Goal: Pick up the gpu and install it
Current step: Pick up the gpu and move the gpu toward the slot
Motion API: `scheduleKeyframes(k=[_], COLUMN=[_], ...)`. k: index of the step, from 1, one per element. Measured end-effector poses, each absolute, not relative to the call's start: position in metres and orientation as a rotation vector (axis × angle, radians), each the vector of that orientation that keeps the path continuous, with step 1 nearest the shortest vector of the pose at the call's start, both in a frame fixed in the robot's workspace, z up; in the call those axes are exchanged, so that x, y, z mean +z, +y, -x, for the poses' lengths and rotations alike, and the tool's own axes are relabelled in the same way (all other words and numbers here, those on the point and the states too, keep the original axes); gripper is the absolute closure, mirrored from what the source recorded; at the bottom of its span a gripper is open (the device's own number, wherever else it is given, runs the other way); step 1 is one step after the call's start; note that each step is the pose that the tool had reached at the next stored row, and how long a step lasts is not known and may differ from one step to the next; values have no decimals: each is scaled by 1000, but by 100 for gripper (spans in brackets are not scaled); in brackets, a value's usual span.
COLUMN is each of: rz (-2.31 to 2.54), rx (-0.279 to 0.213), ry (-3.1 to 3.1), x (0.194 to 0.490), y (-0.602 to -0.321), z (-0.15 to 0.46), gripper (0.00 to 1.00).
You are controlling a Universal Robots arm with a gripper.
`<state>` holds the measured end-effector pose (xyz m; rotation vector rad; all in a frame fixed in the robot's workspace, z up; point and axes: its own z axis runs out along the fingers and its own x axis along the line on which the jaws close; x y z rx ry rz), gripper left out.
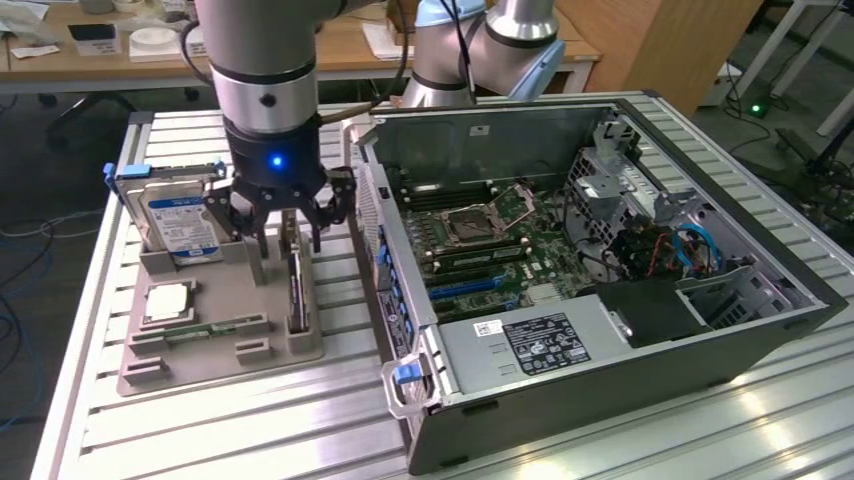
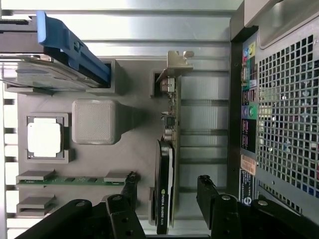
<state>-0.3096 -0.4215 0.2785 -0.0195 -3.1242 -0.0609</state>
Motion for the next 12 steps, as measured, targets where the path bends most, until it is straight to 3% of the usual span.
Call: scheduleKeyframes(k=[12], rz=[28], rx=[-61], ry=[-3124], x=[257], y=[-421], z=[310], gripper=[40])
